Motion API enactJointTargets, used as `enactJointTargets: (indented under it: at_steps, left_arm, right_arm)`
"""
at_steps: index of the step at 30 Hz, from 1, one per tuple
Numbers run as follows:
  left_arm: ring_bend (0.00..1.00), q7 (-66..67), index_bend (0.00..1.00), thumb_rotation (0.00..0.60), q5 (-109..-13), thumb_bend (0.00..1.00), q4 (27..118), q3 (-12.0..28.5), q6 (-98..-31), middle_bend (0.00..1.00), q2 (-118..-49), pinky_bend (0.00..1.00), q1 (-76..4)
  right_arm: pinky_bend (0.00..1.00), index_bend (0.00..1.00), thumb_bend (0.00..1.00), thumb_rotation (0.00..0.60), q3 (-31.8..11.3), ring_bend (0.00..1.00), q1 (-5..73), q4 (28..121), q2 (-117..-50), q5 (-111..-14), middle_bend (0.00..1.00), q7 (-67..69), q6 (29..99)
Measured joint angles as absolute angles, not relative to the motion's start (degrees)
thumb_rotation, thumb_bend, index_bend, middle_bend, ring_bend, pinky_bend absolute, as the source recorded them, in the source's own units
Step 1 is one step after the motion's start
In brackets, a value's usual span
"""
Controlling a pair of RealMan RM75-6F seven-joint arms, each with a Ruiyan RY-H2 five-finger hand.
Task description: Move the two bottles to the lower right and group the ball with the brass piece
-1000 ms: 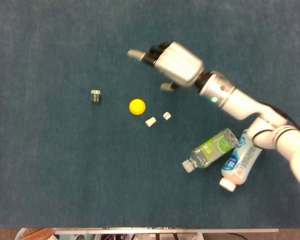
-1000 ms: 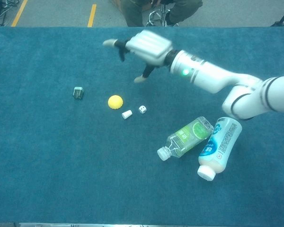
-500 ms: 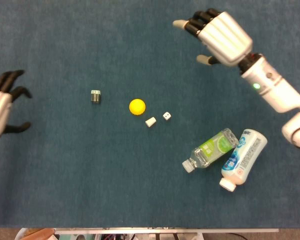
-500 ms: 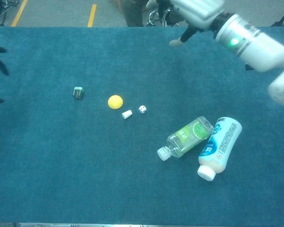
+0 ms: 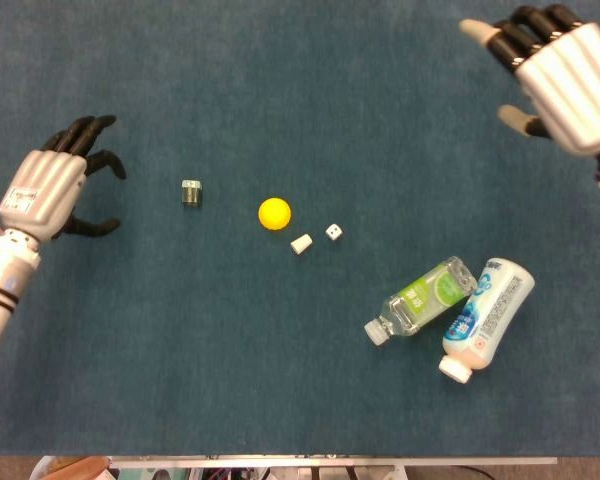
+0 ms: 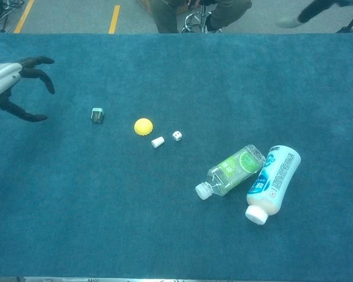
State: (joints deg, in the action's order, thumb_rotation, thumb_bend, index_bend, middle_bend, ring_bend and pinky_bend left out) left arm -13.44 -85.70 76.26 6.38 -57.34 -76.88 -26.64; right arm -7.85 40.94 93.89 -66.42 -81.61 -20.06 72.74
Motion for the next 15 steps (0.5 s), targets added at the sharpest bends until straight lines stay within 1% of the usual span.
enactJointTargets:
  at_steps: [3,7,15]
  left_arm:
    - [0.0,-16.2,0.41,0.6,-84.8,0.16,75.1,6.7,-54.1,0.0,-77.3,0.11,-28.8]
    - [0.0,-19.2,0.4,0.6,-83.5,0.16,73.0,7.0,-50.6,0.0,-78.4,0.11,-31.6]
    - [0.0,-21.2,0.35,0.6,-82.6,0.16,69.1,7.1,-49.1,0.0,-82.1,0.11,-34.3]
  right_arm:
    - [0.4,0.25,0.0,0.6,-8.2,0.32,39.5,95.6,-65.5,-80.7,0.43,-21.8,73.3]
    - [0.4,0.25,0.0,0.6,-8.6,0.32,39.0,95.4,-65.9,-80.4,0.43,-21.9,73.0]
    - [0.4,0.25,0.0,0.6,-9.2,0.32,38.7,93.1,-67.5,-80.8,0.43,-20.2,72.0]
